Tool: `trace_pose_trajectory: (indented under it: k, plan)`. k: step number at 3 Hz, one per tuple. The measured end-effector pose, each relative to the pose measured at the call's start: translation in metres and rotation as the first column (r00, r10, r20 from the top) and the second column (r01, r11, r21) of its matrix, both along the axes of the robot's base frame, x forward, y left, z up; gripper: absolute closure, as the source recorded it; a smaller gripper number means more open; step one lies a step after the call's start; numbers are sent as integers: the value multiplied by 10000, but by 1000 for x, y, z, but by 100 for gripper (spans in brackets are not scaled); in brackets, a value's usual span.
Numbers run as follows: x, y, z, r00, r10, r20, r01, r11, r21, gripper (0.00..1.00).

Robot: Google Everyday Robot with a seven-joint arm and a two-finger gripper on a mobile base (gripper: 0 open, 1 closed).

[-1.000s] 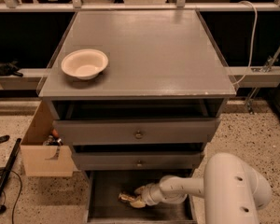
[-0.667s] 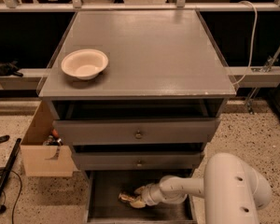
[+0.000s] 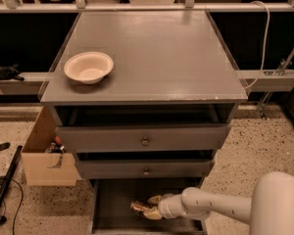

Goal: Pick orange can from bottom drawer and place on counter

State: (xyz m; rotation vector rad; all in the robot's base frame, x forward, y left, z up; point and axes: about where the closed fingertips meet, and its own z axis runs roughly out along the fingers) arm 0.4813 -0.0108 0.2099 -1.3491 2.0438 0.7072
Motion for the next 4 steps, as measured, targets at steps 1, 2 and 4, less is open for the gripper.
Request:
trace_pose_trajectory:
  k: [1,2,4]
  plan:
    - [-13,-25,49,9984,-131,558,126,9999,93,100]
    - [-30,-57,98,9948,-300,974,309,9995,-76,100]
    - [-46,-93,175,9852,-370,1677,457,9978,-482,100]
